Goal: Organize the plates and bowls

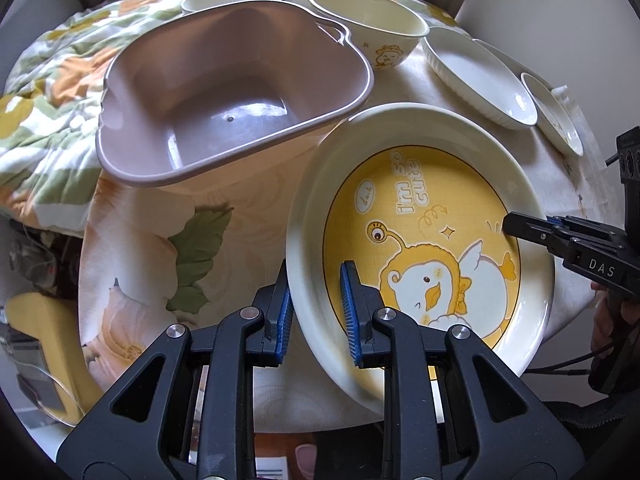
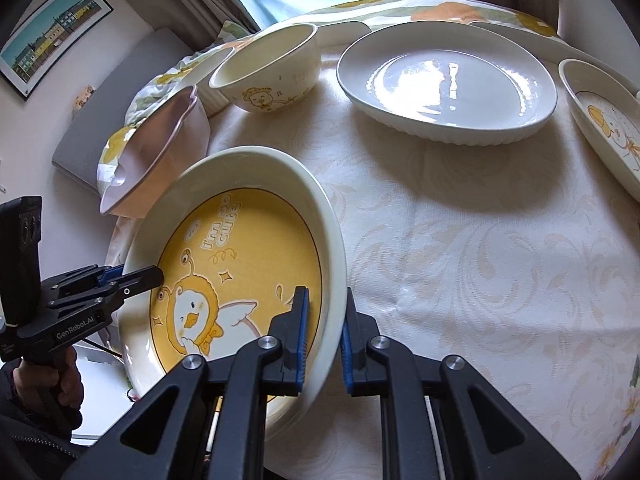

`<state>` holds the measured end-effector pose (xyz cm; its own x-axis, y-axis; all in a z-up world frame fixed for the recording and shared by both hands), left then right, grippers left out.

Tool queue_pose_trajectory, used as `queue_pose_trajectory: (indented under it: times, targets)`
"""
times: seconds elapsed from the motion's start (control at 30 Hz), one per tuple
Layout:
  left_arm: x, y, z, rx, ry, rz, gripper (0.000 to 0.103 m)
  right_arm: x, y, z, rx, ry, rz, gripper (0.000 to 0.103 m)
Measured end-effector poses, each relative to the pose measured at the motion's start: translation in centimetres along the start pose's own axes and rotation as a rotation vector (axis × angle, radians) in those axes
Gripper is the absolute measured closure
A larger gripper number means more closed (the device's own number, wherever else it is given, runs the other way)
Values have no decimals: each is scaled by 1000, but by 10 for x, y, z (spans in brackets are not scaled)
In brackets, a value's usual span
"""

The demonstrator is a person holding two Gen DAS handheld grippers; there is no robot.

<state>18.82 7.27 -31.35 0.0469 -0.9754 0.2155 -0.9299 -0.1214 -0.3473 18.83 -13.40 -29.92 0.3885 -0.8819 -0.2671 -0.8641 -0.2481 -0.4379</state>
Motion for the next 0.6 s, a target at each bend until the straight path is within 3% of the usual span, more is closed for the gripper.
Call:
queue_pose_trajectory:
  times: [0.13, 0.33, 0.4, 0.43, 0.47, 0.6]
  targets:
    - [2, 0, -2, 12, -11, 19, 81, -1, 1, 1, 11, 3, 4, 87]
    - [6, 0, -3, 21, -39, 57, 74, -9, -1, 3, 32, 20, -23, 70]
    - [7, 0, -3, 22, -57, 65, 54, -12, -2, 3, 38, 13, -26, 59]
    - [6, 0, -4, 34, -65, 65, 31, -13, -3, 3, 39, 16, -26, 58]
    - [6, 1, -6, 52, -69, 62, 17, -14, -3, 3, 38, 19, -30, 58]
    - [5, 2, -12, 73, -63, 67, 16, -17, -2, -1, 59, 36, -54, 58]
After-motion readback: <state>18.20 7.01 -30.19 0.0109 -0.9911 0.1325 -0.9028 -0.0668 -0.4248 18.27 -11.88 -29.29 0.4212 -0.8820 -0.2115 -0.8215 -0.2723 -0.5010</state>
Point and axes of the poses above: each gripper's, at about its wrist camera, not at the fingertips, and z roughly the way its jaws point, x to its right, y to its underside, the point moved 1 cm from there along z, roughly the way its jaws point, and after that the axes turned 12 degrees about -z, right-handed, at the moved point
